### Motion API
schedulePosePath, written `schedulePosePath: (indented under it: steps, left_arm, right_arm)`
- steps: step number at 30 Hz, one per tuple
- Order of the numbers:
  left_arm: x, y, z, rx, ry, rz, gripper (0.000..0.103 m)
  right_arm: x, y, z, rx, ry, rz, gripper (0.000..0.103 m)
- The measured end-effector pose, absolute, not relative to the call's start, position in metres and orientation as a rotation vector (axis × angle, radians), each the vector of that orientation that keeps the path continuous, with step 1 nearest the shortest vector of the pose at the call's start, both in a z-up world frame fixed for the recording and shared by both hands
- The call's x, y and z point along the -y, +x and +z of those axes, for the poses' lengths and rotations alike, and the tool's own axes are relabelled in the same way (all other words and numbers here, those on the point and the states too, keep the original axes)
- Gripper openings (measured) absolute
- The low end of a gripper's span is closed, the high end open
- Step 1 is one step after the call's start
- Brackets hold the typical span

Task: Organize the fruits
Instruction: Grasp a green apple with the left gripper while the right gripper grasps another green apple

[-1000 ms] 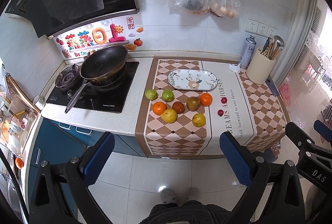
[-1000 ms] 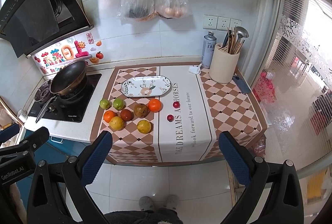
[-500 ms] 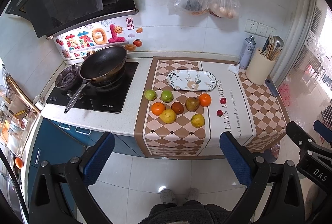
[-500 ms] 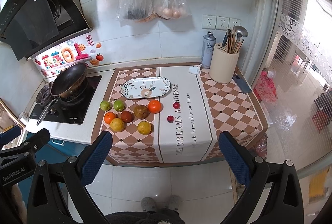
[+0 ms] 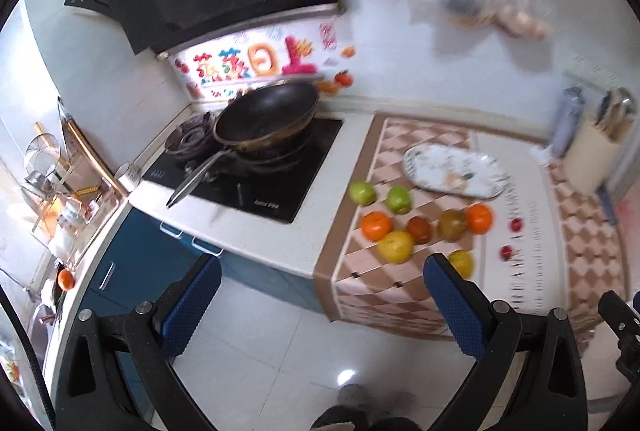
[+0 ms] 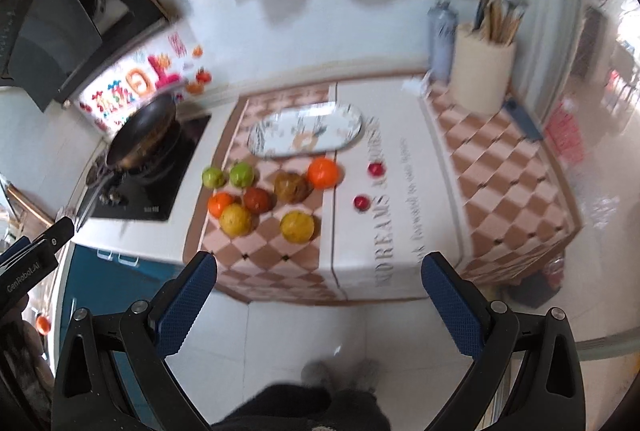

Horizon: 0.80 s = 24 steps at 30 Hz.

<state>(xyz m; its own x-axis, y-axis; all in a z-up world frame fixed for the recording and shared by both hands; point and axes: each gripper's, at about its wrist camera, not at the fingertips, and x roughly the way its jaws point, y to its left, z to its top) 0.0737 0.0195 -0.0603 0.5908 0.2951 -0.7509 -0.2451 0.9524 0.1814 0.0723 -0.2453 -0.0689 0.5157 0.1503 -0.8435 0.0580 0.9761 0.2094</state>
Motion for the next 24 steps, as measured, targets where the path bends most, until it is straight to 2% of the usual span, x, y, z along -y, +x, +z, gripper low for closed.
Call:
schedulePosePath:
  steps: [6, 13, 17, 20, 24]
  left_arm:
    - [-0.049, 0.125, -0.116, -1.07, 0.04, 0.325, 0.103]
    - [-0.097, 0.223, -0.181, -1.274, -0.146, 0.219, 0.102]
    - [-0.118, 0.284, -0.214, -1.372, -0.217, 0.165, 0.089]
    - [-0.131, 0.329, -0.237, -1.423, -0.249, 0.137, 0.089]
    - [-0.143, 0.381, -0.281, -1.534, -0.379, 0.079, 0.089]
  right_arm:
    - [0.238, 0.131, -0.14, -1.174, 0.315, 0.093, 0.103]
    - [0.222, 0.211, -0.205, -1.282, 0.429, 0.049, 0.103]
    - [0.203, 0.261, -0.225, -1.318, 0.468, 0.017, 0.102]
    - [0.179, 0.298, -0.232, -1.325, 0.452, 0.042, 0.102]
    - [0.147, 0.343, -0.246, -1.354, 0.434, 0.07, 0.092]
